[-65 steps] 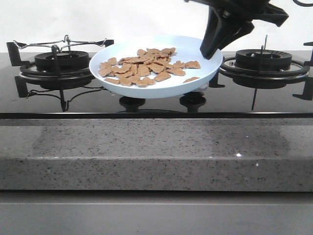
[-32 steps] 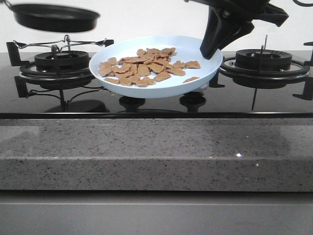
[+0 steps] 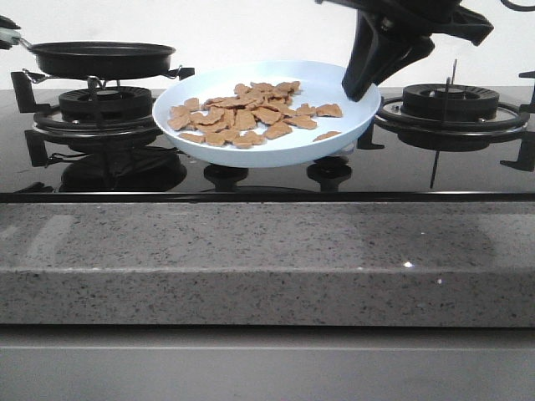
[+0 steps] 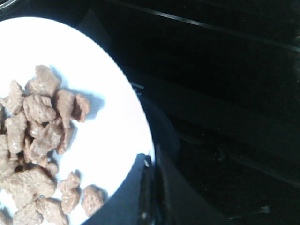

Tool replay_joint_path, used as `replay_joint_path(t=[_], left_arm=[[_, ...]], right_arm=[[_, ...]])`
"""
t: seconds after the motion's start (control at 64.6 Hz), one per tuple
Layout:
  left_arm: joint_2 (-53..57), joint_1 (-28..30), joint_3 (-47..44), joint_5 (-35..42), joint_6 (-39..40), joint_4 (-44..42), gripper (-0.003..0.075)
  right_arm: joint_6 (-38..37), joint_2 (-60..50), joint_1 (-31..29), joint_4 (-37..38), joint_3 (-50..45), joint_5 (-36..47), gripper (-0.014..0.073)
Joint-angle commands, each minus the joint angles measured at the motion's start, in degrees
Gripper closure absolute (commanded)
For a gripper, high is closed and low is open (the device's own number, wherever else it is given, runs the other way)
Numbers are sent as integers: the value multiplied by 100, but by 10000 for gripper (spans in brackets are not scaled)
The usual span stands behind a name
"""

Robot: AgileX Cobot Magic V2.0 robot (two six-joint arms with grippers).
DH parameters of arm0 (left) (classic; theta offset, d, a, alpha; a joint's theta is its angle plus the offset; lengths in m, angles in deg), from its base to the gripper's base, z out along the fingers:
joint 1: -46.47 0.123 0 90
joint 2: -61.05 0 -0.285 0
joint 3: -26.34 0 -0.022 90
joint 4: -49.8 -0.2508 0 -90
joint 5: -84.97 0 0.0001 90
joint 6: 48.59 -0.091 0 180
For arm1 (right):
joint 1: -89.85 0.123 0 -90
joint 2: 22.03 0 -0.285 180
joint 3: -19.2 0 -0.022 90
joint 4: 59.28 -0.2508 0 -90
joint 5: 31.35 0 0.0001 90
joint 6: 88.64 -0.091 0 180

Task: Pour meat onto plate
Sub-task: 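Swing the empty pan back over its burner with the left gripper, then lower the pan onto the burner and open the left gripper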

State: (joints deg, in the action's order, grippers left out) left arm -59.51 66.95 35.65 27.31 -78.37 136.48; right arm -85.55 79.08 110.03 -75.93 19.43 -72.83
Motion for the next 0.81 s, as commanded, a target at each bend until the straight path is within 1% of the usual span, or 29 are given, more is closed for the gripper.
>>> replay_joint_path(t=[0.0,0.046,0.062,0.124,0.155,0.201,0.232,0.294,0.356,0.48,0.558,0.573,0.697,0.79], left_arm=[[309,-11,170,-150,-17,415,607],[309,0,170,-162,-17,383,526],[309,0,170,-186,-17,383,514],[309,9,170,-284,-17,383,382],[309,9,170,-297,-17,359,343],[309,23,181,-342,-17,289,260],[309,23,225,-374,-17,187,221],[309,55,314,-464,-17,-84,169],[309,81,426,-674,-17,-379,154],[309,108,638,-1143,42,-850,154],[319,108,788,-1506,183,-1317,155],[319,108,799,-1504,233,-1366,155],[456,57,840,-1504,577,-2635,156],[513,21,840,-1504,668,-2940,157]], right_arm=[[52,-311,-10,-103,160,292,654],[52,-311,-10,-103,160,292,654],[52,-311,-10,-103,160,292,654],[52,-311,-10,-103,160,292,654],[52,-311,-10,-103,160,292,654],[52,-311,-10,-103,160,292,654],[52,-311,-10,-103,160,292,654],[52,-311,-10,-103,160,292,654],[52,-311,-10,-103,160,292,654],[52,-311,-10,-103,160,292,654],[52,-311,-10,-103,160,292,654],[52,-311,-10,-103,160,292,654],[52,-311,-10,-103,160,292,654],[52,-311,-10,-103,160,292,654]])
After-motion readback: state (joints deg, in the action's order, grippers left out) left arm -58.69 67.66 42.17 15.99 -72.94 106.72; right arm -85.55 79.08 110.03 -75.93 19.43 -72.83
